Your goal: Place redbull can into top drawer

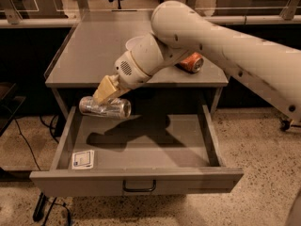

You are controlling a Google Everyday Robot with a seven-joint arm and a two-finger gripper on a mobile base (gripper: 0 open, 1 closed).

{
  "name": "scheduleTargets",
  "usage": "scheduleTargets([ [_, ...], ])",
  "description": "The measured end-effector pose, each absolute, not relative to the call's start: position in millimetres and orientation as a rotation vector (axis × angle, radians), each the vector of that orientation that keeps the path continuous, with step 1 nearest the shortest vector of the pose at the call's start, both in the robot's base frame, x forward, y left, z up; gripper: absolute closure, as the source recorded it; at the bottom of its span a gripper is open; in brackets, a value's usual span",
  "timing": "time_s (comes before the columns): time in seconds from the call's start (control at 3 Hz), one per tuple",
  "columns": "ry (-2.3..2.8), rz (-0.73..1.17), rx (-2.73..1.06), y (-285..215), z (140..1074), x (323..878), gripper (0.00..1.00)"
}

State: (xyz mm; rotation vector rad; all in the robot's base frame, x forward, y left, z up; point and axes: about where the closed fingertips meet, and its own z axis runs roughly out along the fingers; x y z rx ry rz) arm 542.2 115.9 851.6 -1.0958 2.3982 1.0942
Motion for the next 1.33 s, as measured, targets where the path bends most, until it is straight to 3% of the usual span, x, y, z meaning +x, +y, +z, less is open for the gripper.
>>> scheduleTargets([
  [1.33,2.489,1.154,-0.978,89.2,752.6,547.2,1.00],
])
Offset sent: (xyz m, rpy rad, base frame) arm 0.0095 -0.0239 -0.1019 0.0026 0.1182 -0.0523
